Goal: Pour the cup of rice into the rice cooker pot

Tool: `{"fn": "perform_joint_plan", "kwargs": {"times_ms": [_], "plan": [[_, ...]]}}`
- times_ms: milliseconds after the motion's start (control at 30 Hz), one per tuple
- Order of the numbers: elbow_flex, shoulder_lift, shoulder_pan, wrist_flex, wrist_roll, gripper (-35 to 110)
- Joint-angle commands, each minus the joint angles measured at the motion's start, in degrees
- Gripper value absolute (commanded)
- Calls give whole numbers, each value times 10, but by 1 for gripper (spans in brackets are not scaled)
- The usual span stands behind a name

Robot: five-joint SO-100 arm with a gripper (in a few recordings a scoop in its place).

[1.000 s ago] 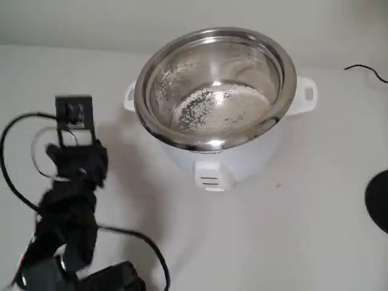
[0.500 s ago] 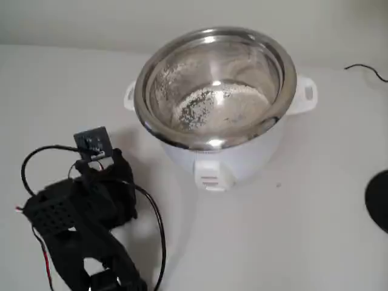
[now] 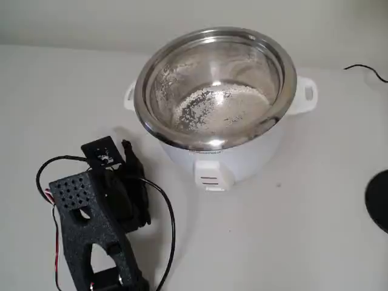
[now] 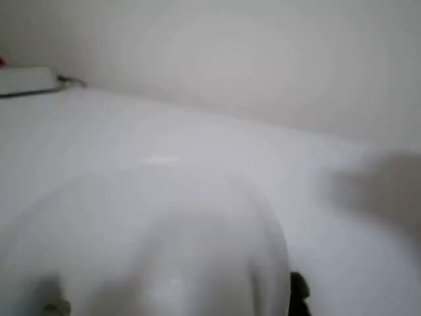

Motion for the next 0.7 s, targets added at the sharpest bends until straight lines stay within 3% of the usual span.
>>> {"fn": "perform_joint_plan", "kwargs": {"times_ms": [0,67,167,233,500,667], "plan": [[-1,-22,11,-6,8,23],[0,-21,12,-8,12,28],[4,-15,19,-15,36,53],[4,-13,27,-15,37,78],[18,6,47,-16,22,80],[113,100,55,18,54,80]]}}
